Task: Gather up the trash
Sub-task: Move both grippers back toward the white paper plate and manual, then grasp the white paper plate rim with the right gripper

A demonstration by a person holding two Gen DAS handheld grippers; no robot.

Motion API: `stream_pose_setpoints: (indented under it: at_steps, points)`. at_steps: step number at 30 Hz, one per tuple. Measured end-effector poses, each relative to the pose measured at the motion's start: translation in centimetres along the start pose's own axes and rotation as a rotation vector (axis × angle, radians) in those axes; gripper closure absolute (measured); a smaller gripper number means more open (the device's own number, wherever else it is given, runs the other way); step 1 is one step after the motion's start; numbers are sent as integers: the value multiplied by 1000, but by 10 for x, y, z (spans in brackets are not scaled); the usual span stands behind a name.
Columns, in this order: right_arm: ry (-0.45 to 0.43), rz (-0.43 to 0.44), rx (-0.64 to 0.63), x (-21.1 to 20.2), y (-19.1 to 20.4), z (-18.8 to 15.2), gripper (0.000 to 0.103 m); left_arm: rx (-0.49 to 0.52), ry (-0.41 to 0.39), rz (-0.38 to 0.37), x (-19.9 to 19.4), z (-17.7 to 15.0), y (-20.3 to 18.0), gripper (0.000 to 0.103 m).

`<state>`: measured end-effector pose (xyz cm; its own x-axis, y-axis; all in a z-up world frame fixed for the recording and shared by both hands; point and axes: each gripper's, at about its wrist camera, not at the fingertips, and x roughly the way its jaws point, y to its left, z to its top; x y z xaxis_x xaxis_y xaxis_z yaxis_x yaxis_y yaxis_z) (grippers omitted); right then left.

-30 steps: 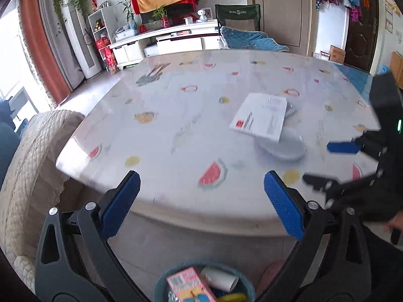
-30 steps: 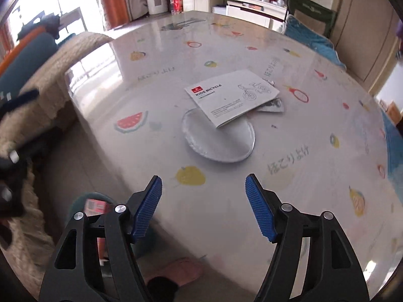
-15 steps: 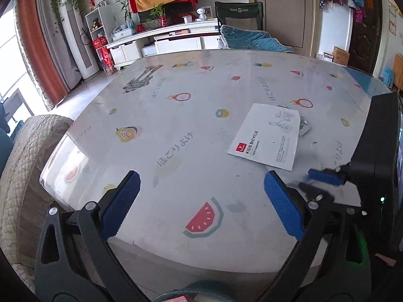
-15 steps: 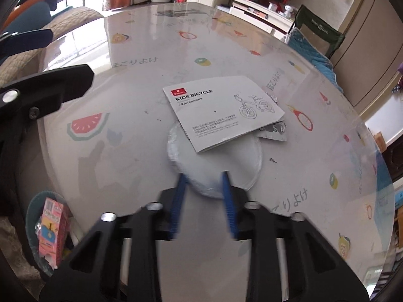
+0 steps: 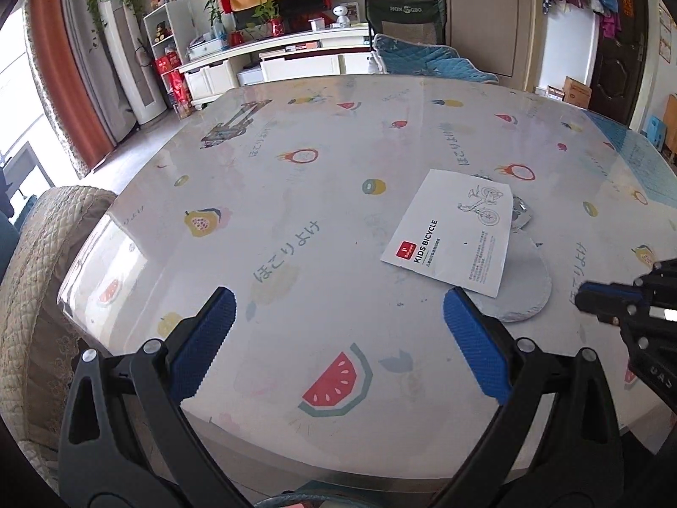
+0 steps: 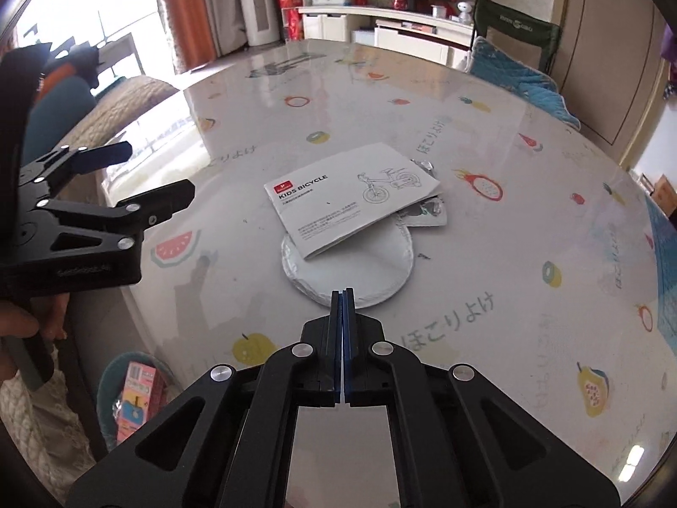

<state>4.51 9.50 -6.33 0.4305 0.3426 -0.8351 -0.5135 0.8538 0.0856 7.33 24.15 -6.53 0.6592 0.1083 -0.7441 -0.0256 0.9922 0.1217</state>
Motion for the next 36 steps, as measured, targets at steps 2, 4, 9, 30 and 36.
stream_pose_setpoints:
  at_steps: [2, 4, 9, 30, 36]
  points:
    - [12, 5, -20, 4, 5, -2, 60, 5, -8, -2, -2, -1, -1, 7]
    - [-29, -48, -84, 6, 17, -3, 29, 13, 0, 10, 0, -3, -1, 7]
    - [-15, -171, -210, 33, 40, 3, 15, -6, 30, 59, 10, -6, 11, 7]
    - [114, -27, -17, 64, -16, 28, 101, 28, 30, 9, 16, -17, -2, 7]
    - [89, 17, 41, 36, -35, 15, 102, 55, 12, -10, 12, -11, -17, 7]
